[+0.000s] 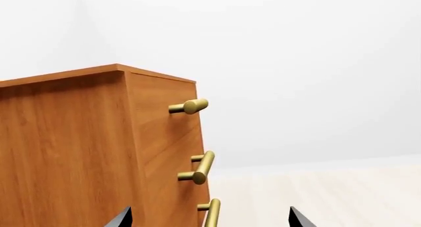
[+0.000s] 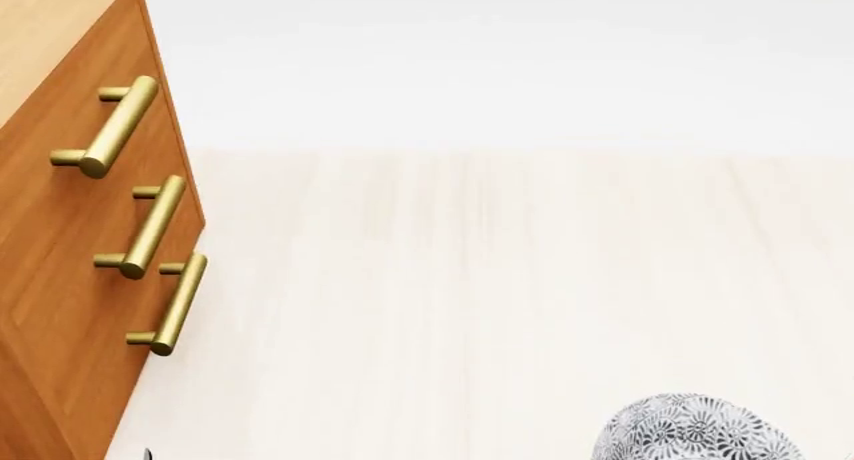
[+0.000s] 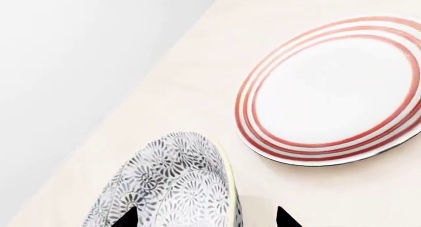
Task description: Put the bowl on top of the cabinet.
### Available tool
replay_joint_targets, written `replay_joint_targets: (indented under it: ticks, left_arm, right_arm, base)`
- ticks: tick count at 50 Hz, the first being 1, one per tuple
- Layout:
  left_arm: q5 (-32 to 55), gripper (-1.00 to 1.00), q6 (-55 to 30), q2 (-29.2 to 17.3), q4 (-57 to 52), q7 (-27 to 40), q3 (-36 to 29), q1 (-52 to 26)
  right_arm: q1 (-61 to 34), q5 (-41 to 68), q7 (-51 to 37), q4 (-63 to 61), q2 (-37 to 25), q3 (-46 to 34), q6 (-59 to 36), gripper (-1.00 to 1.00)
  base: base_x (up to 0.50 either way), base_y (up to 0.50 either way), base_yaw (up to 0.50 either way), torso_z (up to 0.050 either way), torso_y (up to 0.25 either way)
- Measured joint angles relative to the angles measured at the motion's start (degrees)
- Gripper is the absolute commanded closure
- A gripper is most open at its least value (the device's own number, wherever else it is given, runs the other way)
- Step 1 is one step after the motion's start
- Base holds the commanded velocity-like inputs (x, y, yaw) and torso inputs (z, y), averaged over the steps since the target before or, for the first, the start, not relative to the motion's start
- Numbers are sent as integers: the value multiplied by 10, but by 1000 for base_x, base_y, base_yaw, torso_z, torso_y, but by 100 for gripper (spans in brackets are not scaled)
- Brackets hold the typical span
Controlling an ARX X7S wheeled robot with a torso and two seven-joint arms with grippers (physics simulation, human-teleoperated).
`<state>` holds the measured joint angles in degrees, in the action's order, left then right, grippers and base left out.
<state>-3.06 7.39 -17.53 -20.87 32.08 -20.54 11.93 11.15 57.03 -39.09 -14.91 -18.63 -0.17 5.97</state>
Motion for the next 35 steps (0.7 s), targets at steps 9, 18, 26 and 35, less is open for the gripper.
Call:
replay_joint_targets:
  ticks: [9, 18, 26, 35]
  left_arm:
    - [1, -100, 0, -1, 1, 1, -2, -1]
    - [2, -100, -1, -2, 3, 2, -3, -4]
    - [2, -100, -1, -4, 3, 3, -4, -4]
    - [2, -100, 0, -5, 2, 6, -5, -3]
  right_arm:
    - [-31, 14, -1, 31, -6, -13, -28, -100]
    - [-47, 25, -1, 49, -10, -18, -43, -100]
    - [-55, 33, -2, 59, -11, -20, -50, -100]
    - [-60, 41, -3, 67, -10, -18, -52, -100]
  base:
    - [0, 0, 0, 0, 0]
    - [0, 0, 0, 0, 0]
    - [0, 0, 0, 0, 0]
    - [0, 0, 0, 0, 0]
